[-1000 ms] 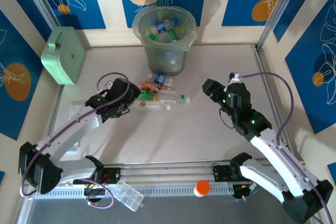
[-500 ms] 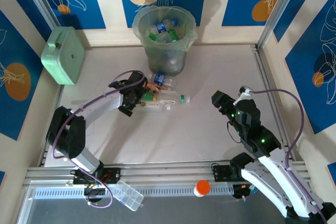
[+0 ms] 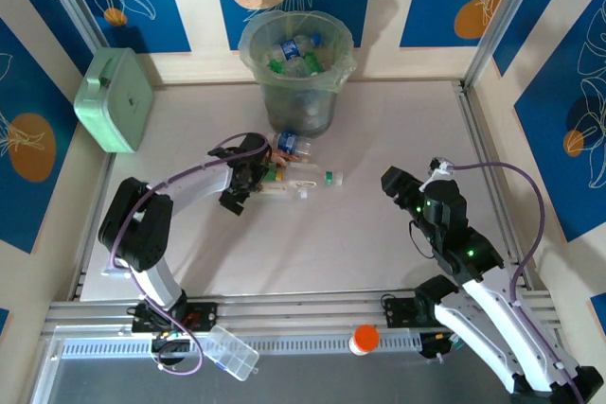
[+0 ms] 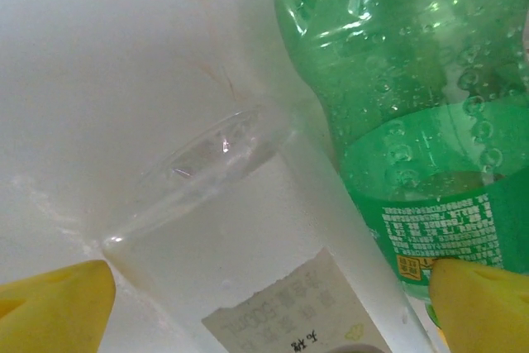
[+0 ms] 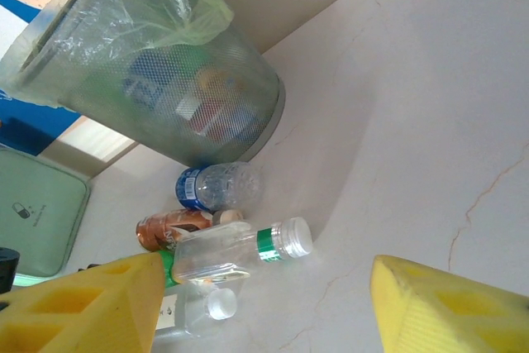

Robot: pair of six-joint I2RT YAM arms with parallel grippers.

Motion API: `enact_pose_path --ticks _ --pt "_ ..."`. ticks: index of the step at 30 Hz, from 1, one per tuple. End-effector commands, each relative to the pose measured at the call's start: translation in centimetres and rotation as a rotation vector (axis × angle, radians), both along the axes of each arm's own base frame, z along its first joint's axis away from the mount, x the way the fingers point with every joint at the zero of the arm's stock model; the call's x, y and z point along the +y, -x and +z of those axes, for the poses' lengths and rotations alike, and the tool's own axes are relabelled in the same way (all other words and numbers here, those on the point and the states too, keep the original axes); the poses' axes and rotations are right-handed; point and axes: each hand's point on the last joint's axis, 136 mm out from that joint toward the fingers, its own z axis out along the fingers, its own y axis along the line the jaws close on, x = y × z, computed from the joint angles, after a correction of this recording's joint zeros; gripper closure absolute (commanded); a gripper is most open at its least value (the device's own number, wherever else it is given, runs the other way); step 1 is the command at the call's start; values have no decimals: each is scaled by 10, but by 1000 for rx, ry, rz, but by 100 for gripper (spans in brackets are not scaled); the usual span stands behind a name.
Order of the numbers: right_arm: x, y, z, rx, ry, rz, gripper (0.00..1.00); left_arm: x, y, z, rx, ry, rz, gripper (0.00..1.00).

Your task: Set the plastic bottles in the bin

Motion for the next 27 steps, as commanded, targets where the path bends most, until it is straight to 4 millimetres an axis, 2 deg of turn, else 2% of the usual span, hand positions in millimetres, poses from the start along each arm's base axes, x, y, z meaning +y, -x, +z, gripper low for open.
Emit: enact_pose_path --ticks 1,13,22,27 --pt "0 0 5 -21 -5 6 33 7 7 -13 58 -19 36 8" --pt "2 -1 5 -15 -5 15 33 15 17 -27 116 -61 9 13" --pt "0 -2 4 -13 1 8 33 24 15 -24 120 -86 -6 38" --pt "0 -1 4 -10 2 10 33 24 18 -24 136 -84 -25 41"
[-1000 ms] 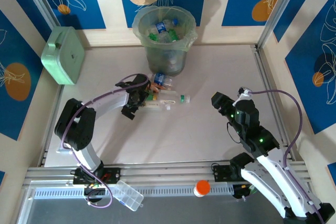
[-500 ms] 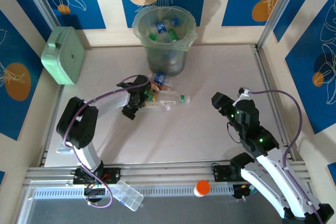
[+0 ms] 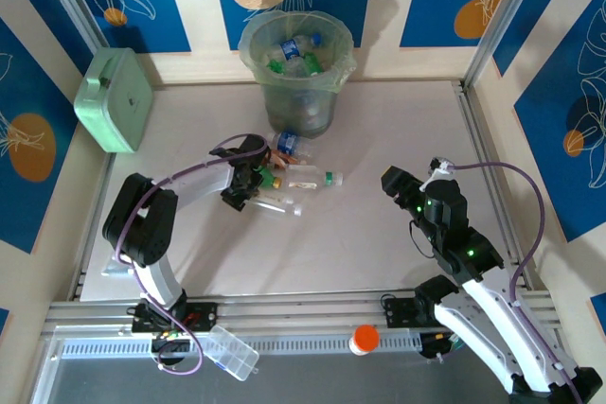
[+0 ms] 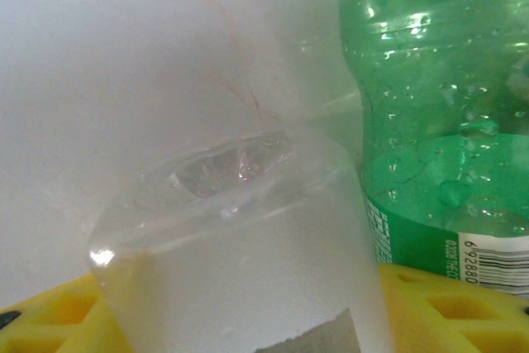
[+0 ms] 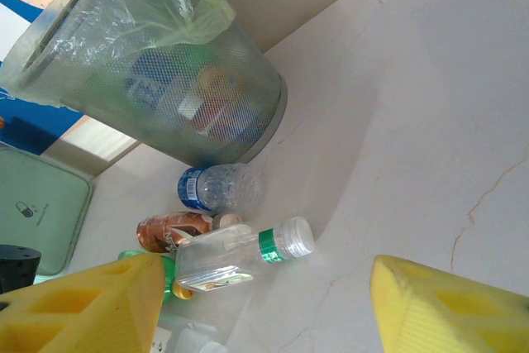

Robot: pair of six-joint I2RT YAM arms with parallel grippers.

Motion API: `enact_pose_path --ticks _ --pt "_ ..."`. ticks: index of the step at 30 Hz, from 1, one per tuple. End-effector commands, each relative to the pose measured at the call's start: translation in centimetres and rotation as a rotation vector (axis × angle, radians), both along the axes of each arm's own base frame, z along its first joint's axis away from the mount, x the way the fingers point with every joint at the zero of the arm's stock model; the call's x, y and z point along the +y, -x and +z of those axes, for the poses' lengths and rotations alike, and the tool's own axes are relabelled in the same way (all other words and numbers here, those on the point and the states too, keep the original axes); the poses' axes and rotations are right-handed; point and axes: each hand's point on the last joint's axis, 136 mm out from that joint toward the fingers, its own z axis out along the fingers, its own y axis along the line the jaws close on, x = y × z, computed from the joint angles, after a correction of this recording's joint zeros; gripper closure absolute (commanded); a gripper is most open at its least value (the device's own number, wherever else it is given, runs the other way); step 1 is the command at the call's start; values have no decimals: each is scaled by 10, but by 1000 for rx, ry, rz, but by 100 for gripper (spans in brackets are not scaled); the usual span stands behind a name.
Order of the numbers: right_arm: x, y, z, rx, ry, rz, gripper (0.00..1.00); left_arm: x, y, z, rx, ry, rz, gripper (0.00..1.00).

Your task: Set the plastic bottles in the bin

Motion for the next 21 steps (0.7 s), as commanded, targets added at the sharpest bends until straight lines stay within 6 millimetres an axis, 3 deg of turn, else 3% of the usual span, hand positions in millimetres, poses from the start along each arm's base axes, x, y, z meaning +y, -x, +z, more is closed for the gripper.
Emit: enact_pose_path --ticks 1,6,9,14,16,21 --pt "1 0 6 -14 4 11 33 15 16 -9 90 -45 2 41" --pt "8 1 11 -24 -3 57 32 11 14 2 65 -24 -45 42" --pt "8 2 10 -13 -13 48 33 9 24 0 114 -22 -83 49" --pt "14 3 13 -9 -19 79 32 10 39 -1 132 -4 -111 52" --pt "20 3 17 -28 -24 109 32 9 37 8 89 14 -139 52" --pt "47 9 35 -103 -36 270 31 7 21 53 -117 19 -265 52"
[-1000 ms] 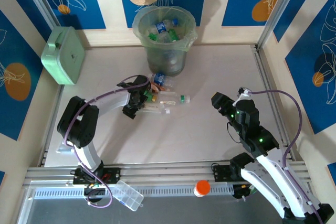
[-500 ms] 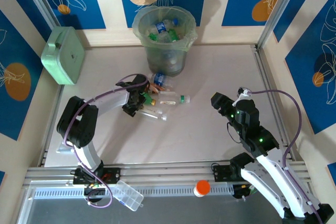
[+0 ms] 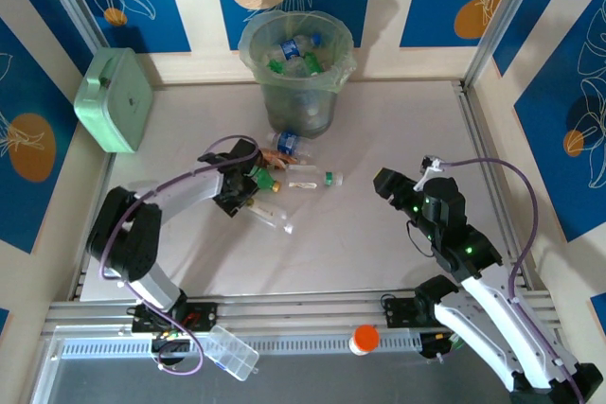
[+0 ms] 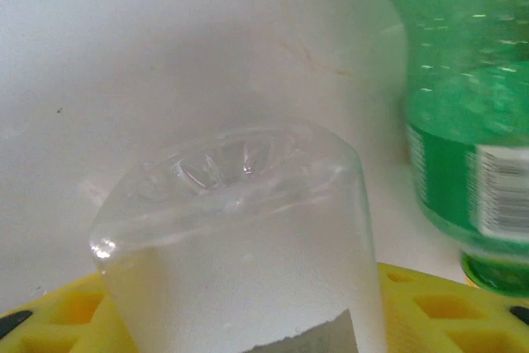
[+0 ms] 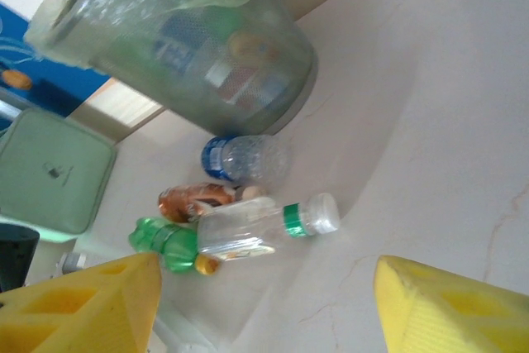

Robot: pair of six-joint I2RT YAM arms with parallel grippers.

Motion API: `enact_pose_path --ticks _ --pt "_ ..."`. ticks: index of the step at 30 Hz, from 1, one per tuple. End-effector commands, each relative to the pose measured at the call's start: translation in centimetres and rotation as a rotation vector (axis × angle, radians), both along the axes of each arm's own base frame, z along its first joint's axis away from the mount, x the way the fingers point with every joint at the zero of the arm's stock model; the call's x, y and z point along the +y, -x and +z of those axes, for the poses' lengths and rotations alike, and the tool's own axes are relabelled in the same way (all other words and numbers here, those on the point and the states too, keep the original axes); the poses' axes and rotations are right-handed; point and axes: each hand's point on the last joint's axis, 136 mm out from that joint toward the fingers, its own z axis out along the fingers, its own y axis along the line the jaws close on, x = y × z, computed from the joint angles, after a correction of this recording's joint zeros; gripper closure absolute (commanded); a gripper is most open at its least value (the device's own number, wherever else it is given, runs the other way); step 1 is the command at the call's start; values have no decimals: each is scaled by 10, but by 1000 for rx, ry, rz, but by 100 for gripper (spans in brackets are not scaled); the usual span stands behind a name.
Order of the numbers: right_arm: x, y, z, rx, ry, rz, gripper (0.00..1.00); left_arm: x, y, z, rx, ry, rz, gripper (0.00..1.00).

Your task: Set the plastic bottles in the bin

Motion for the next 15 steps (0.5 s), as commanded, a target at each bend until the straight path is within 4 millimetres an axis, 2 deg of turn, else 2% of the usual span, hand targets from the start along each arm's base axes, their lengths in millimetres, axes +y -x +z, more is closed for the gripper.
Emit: enact_pose_path --ticks 1,4,7,9,11,15 --pt "28 7 36 -123 -31 171 31 -4 -12 42 -179 37 -123 52" --pt "50 15 46 -184 -57 317 30 -24 -25 84 -427 143 -269 53" --pt "69 24 56 -229 -95 440 30 -45 -30 140 -719 260 -415 51" --pt "79 27 62 -240 -124 496 29 -61 -25 182 -912 341 -528 50" --pt "87 30 67 -245 -147 548 28 -73 -19 211 -1021 395 -615 50" --pt "107 35 81 -248 -199 680 22 -91 -4 251 -1146 501 -733 50"
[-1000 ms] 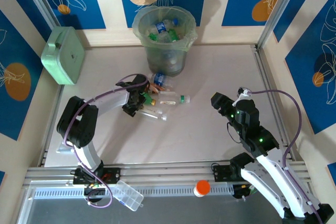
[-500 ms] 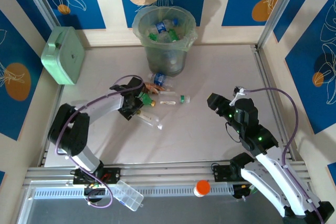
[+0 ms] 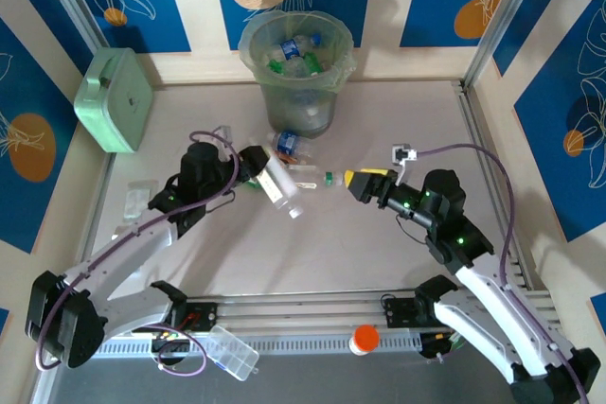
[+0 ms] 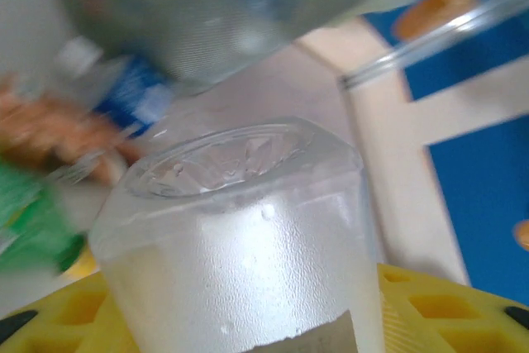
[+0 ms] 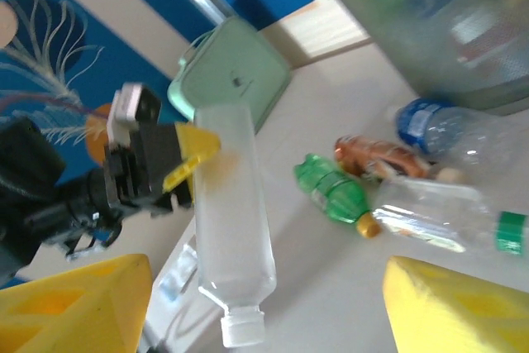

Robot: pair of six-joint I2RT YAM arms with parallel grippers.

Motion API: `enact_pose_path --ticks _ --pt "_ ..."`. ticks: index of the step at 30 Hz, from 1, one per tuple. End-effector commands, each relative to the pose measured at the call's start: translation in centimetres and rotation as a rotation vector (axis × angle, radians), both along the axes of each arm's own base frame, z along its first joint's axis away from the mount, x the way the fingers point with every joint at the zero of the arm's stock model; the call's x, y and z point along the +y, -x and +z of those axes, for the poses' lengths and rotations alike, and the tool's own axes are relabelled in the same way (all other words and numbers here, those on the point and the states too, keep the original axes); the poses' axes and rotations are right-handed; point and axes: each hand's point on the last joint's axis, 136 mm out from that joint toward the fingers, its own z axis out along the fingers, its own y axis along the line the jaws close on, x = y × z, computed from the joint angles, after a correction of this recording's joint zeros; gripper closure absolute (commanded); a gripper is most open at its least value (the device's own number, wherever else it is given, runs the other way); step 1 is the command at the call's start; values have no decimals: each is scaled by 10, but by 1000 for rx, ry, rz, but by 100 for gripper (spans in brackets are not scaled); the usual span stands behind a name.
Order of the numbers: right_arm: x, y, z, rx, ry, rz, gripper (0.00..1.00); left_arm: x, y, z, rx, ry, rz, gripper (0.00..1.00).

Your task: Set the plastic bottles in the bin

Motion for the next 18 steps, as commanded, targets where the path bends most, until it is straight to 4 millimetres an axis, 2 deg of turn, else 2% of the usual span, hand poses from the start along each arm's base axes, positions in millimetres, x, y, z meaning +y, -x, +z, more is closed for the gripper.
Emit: enact_pose_path --ticks 1,5,7,13,18 --pt "26 18 36 -65 -73 199 20 -23 15 70 -279 115 -187 50" --pt "47 24 45 -19 -120 368 8 -32 35 104 -410 207 -291 50" --pt "57 28 49 13 -141 462 6 -35 43 114 -445 241 -334 50" --pt "80 31 55 93 -225 637 5 -42 64 142 -527 352 -453 51" --pt "99 45 64 77 -235 747 6 -44 69 149 -546 385 -485 52"
